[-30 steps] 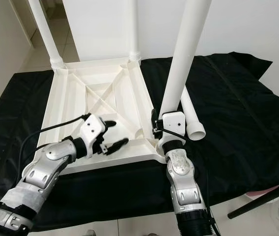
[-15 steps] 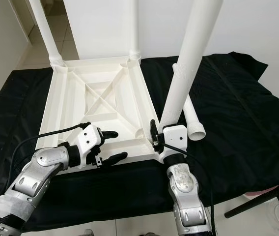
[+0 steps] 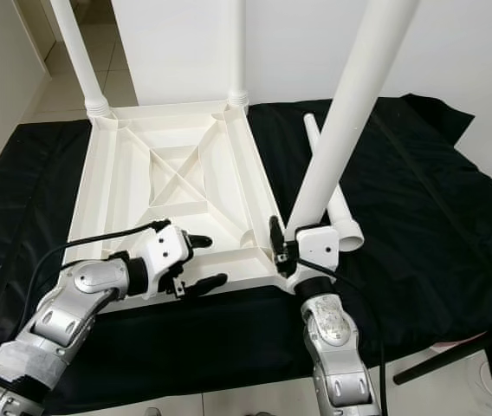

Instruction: Building children table

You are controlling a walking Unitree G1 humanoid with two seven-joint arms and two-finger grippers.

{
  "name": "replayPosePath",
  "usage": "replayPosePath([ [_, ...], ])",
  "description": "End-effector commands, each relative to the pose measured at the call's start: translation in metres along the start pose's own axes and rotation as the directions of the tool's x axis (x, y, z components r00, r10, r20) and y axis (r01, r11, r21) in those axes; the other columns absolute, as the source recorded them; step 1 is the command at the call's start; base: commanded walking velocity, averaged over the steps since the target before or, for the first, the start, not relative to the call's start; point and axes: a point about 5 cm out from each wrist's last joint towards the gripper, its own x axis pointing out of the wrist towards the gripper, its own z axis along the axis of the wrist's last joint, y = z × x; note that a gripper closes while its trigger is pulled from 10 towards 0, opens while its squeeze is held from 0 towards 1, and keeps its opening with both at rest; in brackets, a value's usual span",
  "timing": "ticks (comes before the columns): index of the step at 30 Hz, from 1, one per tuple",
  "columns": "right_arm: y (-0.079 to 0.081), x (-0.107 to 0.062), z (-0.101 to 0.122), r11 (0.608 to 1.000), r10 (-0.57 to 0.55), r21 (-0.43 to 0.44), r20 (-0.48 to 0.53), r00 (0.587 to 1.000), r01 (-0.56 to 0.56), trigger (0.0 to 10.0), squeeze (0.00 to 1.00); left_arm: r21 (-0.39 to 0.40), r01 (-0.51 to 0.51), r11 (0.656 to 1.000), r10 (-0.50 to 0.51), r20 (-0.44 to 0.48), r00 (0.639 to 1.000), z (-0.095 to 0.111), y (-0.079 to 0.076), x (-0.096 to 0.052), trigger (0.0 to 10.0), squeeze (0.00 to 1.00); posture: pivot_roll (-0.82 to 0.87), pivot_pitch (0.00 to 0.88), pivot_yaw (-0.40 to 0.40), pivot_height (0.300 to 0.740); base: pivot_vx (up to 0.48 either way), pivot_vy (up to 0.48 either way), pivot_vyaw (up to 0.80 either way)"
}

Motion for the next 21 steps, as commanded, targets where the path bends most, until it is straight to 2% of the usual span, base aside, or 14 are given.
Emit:
replayPosePath([
  [1, 0.002, -0.008, -0.014, 1.0, 0.026, -0.007, -0.075, 0.997, -0.027, 10.0, 0.0, 0.014, -0.09, 0.996, 0.09, -0.014, 0.996, 0.002, 0.005, 0.0, 10.0, 0.0, -0.02, 0.055, -0.006, 0.74, 0.0, 0.0, 0.0],
  [9, 0.0, -0.018, -0.014, 0.998, 0.061, -0.011, -0.064, 0.996, -0.062, 10.0, 0.0, 0.016, -0.103, 0.995, 0.103, -0.015, 0.995, 0.003, 0.007, -0.003, 10.0, 0.0, -0.03, 0.063, -0.002, 0.74, 0.0, 0.0, 0.0],
  [18, -0.002, -0.014, -0.014, 0.99, 0.129, -0.056, -0.062, 0.99, -0.133, 10.0, 0.0, -0.002, -0.111, 0.994, 0.111, -0.027, 0.993, 0.004, 0.01, -0.003, 10.0, 0.0, -0.03, 0.064, 0.009, 0.74, 0.0, 0.0, 0.0],
  [20, -0.008, -0.012, -0.016, 0.986, 0.167, -0.005, -0.073, 0.983, -0.168, 10.0, 0.0, 0.006, -0.11, 0.994, 0.11, -0.028, 0.994, 0.006, 0.012, -0.003, 10.0, 0.0, -0.03, 0.063, 0.012, 0.74, 0.0, 0.0, 0.0],
  [21, -0.011, -0.011, -0.018, 0.988, 0.153, 0.03, -0.082, 0.985, -0.151, 10.0, 0.0, 0.013, -0.111, 0.994, 0.111, -0.029, 0.993, 0.006, 0.012, -0.004, 10.0, 0.0, -0.03, 0.058, 0.012, 0.74, 0.0, 0.0, 0.0],
])
